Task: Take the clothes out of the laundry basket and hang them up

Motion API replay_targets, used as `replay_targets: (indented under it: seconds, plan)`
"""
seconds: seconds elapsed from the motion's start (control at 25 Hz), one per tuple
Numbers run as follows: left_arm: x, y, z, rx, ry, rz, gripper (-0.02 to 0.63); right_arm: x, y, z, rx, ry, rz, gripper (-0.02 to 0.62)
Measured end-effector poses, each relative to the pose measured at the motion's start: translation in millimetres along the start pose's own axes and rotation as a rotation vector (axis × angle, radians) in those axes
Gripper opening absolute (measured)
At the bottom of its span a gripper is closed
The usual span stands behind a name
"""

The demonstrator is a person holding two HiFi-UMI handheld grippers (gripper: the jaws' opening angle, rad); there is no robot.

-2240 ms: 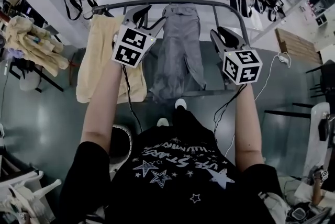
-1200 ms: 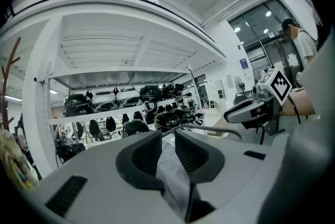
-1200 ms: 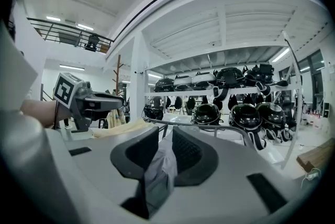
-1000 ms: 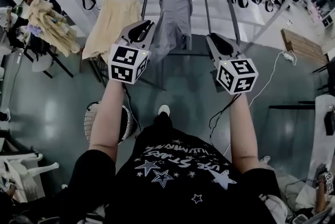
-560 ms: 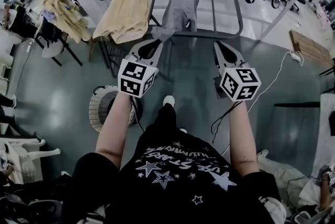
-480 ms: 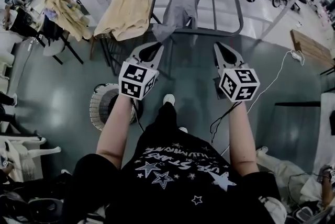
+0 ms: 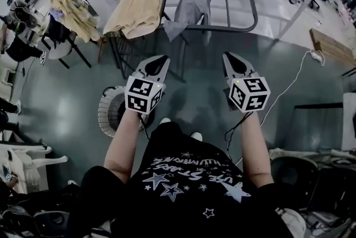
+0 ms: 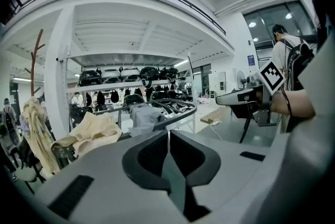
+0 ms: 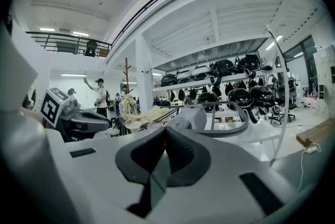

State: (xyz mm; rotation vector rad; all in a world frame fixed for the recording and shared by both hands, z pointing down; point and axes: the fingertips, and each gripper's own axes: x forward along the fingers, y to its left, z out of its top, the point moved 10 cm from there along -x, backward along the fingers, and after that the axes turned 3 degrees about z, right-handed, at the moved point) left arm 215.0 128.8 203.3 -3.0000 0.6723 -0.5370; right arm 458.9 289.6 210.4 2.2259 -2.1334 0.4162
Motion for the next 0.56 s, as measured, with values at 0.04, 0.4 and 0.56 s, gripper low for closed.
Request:
replay_targets:
  seconds: [0.04, 0.4, 0.56]
  plan:
    - [2, 3, -2, 0.001, 0.004, -0.003, 0.030, 0, 3, -2, -0.003, 0.005, -0.005, 0.009]
    - [16, 21, -12, -0.007, 0.008, -0.123, 0.020, 8, 24, -7, 0.012, 0.045, -0.086, 0.009]
    - [12, 40, -24, 0.002, 0.019, -0.160, 0.020, 21, 39, -13, 0.024, 0.053, -0.115, 0.009]
